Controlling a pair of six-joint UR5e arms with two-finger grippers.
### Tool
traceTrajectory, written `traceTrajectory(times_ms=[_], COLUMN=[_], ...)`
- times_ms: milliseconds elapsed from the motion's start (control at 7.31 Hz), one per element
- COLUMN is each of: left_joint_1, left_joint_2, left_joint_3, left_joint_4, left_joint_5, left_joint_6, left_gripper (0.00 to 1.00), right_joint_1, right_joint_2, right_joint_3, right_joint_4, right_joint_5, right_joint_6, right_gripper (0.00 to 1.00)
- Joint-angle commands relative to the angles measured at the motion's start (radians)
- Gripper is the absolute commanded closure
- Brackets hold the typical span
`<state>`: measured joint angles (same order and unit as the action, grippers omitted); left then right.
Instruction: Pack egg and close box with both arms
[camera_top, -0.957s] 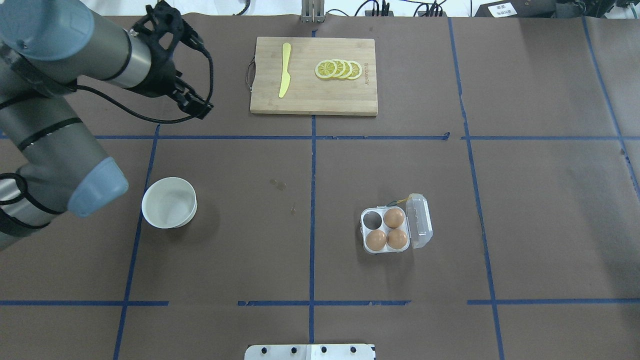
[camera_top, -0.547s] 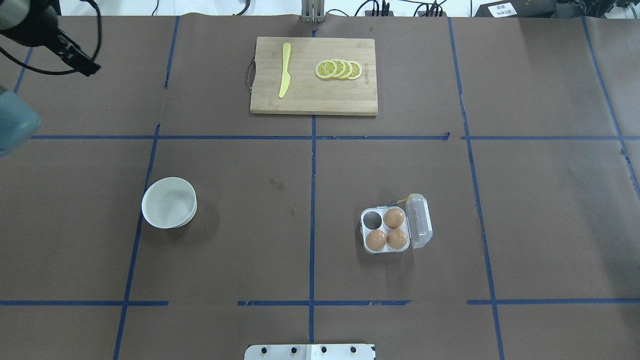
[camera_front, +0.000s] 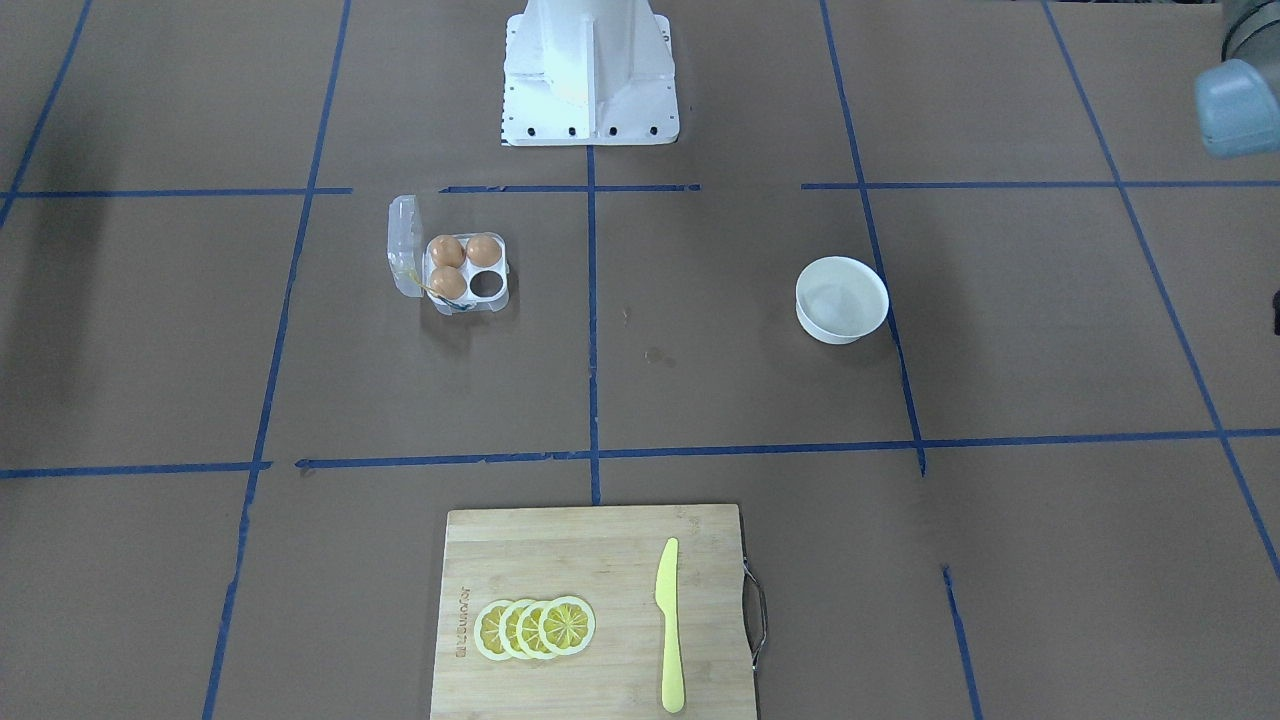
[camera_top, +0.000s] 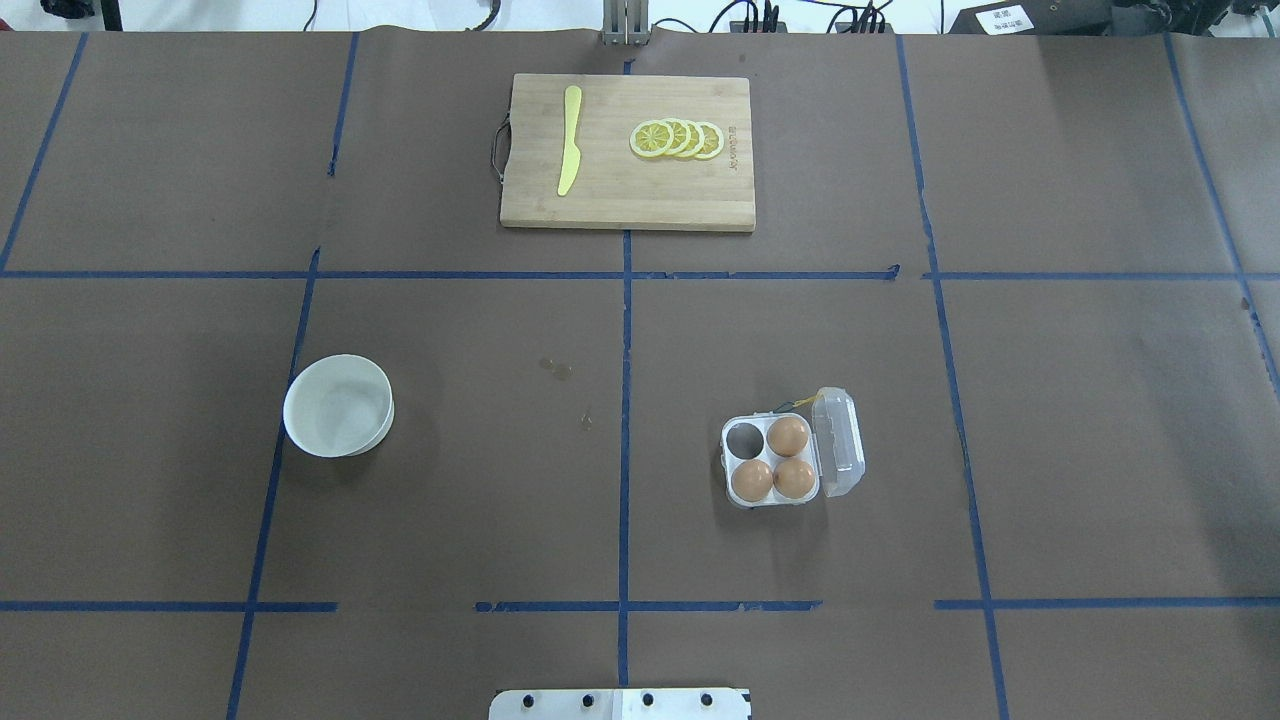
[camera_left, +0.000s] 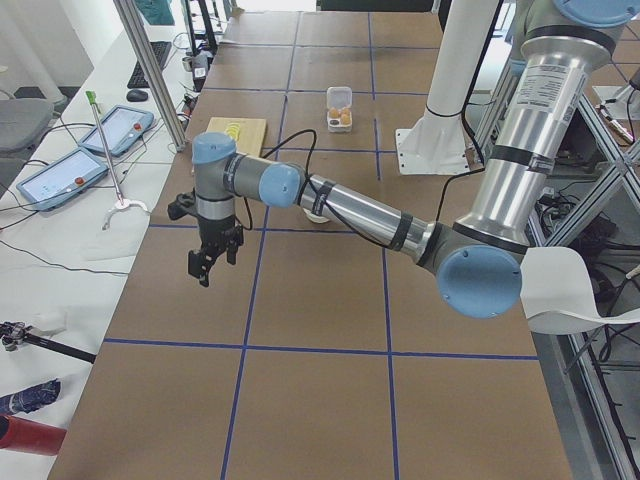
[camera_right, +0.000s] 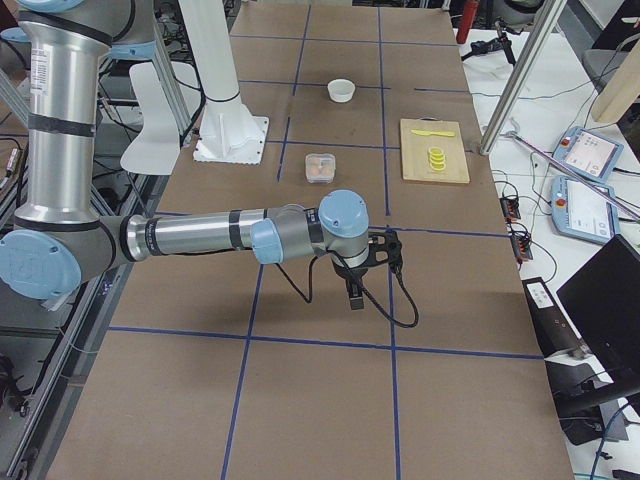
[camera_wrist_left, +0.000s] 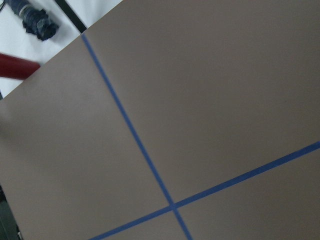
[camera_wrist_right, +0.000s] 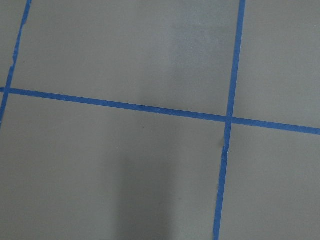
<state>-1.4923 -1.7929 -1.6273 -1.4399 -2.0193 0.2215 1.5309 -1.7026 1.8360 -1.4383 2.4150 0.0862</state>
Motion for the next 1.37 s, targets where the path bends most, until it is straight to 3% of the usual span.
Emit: traceTrajectory(times_ms=[0,137,547,684,821,957,1231], left_joint_1=[-0.150,-0.207,-0.210,-0.209,-0.209,-0.209,-0.209], left_joint_2=[0.169,0.237,0.254,0.254,0.254,0.253,0.250], left_joint_3=[0.014,0.004,-0.029,-0.029,-0.029,-0.031,-0.032], left_joint_4=[-0.072,-0.115,-0.117,-0.119,-0.119,-0.119,-0.116], left_joint_5=[-0.165,-0.261,-0.263,-0.263,-0.263,-0.263,-0.266], left_joint_6=[0.018,0.018,0.016,0.016,0.016,0.016,0.016], left_gripper=[0.00,0.00,0.00,0.00,0.00,0.00,0.00], right_joint_1=[-0.052,-0.114,-0.419,-0.528,-0.645,-0.758,-0.910], right_joint_2=[0.006,0.006,0.006,0.006,0.006,0.024,0.169], right_joint_3=[0.005,0.038,0.182,0.181,0.178,0.175,0.125], right_joint_4=[-0.001,-0.001,0.016,0.127,0.280,0.359,0.368], right_joint_5=[0.001,-0.004,-0.058,-0.069,-0.165,-0.245,-0.377], right_joint_6=[0.006,0.067,0.335,0.516,0.690,0.842,1.016], right_gripper=[0.00,0.00,0.00,0.00,0.00,0.00,0.00])
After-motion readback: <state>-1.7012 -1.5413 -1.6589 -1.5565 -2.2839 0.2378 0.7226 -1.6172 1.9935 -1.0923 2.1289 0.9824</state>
